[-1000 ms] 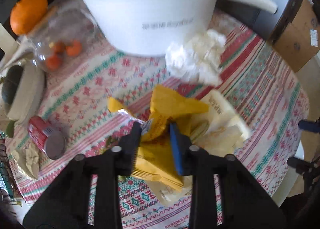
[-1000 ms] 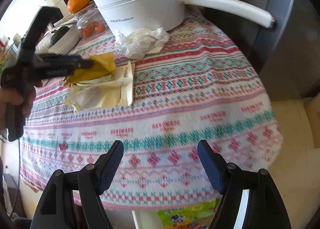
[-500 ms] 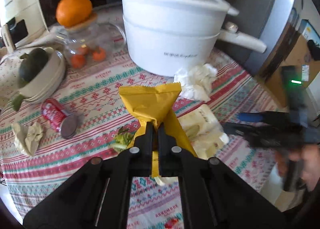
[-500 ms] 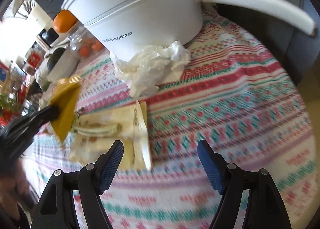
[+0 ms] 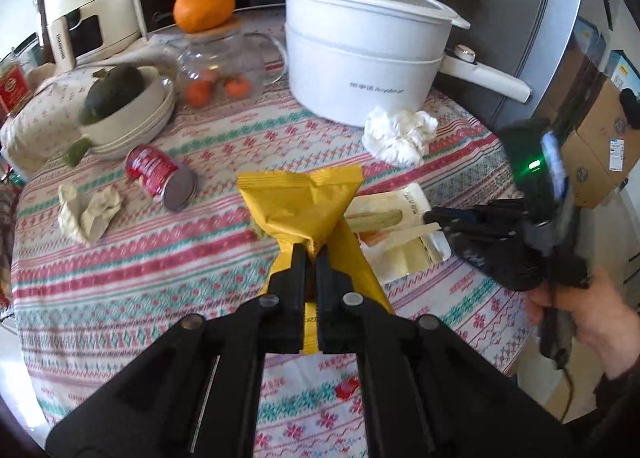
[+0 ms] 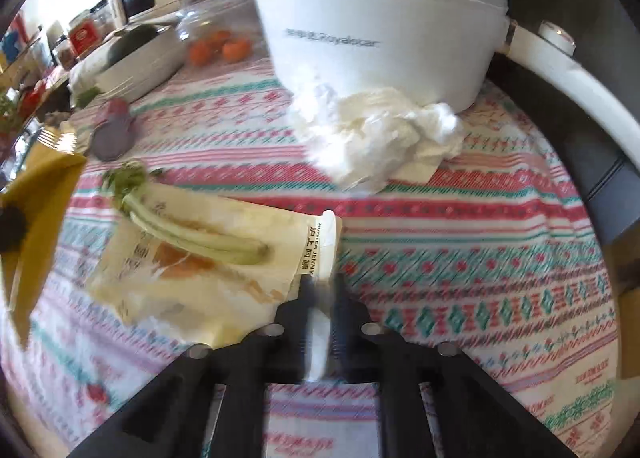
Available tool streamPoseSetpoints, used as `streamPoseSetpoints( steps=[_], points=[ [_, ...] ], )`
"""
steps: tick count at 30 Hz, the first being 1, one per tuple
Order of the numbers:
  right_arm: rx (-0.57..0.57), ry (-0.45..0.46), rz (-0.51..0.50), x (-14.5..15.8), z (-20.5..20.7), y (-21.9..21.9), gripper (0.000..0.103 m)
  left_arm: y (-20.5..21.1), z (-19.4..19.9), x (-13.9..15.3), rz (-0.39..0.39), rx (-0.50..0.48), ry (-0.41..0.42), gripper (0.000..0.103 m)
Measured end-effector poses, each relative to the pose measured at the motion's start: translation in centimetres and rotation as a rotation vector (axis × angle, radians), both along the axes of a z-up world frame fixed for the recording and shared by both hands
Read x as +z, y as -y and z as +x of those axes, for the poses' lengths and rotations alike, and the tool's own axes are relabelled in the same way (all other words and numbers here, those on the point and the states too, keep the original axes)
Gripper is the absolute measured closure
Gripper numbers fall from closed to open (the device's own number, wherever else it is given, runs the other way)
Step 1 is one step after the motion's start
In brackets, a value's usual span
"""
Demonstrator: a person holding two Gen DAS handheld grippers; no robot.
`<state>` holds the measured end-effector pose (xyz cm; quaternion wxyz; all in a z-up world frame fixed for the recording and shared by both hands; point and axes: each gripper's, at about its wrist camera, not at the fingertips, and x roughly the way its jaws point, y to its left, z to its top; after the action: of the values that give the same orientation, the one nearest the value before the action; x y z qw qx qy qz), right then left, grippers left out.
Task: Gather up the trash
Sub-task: 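Grasp the cream bread bag with the right gripper and lift it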
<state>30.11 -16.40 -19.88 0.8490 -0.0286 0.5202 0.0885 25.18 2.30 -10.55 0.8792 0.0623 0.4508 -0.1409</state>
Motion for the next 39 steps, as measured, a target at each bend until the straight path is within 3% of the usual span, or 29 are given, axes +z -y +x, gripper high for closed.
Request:
streamPoseSetpoints(
  steps=[6,17,26,30,32,33,34,35,39],
  points=[
    [0.039,0.103,0.089,4.7,-4.0,0.7,0.100,-1.1,-2.1,1.3,-0.026,0.037,0.013,0.098],
    [0.075,0.282,0.028,14.0,-10.4,1.6,0.101,-2.0,-7.3,3.8,-0.095,0.083,0.040,0.098],
    [0.053,0.354,0.030,17.9,-16.6,4.3,0.101,-0.8,-11.2,5.2,-0.137,0.048,0.075,0.098],
    [0.029,0.304,0.101,17.5,-18.0,6.2,0.100,0.2,-12.4,5.2,-0.136,0.023,0.078,0.098],
    [-0.010,0.254,0.102,16.2,-17.9,7.1,0.087,0.8,-12.7,5.0,-0.123,0.007,0.073,0.098],
    [-0.029,0.232,0.100,15.4,-17.7,7.3,0.063,1.0,-12.7,4.7,-0.118,0.004,0.068,0.098],
    [-0.056,0.206,0.108,14.6,-17.6,7.7,0.032,1.0,-12.6,4.5,-0.115,0.005,0.061,0.098],
    [-0.099,0.174,0.140,13.5,-17.2,8.3,0.024,1.0,-12.3,4.1,-0.113,0.010,0.048,0.098],
    [-0.217,0.048,0.243,10.7,-14.9,9.6,0.023,0.8,-11.4,2.9,-0.122,0.028,0.008,0.098]
  ],
)
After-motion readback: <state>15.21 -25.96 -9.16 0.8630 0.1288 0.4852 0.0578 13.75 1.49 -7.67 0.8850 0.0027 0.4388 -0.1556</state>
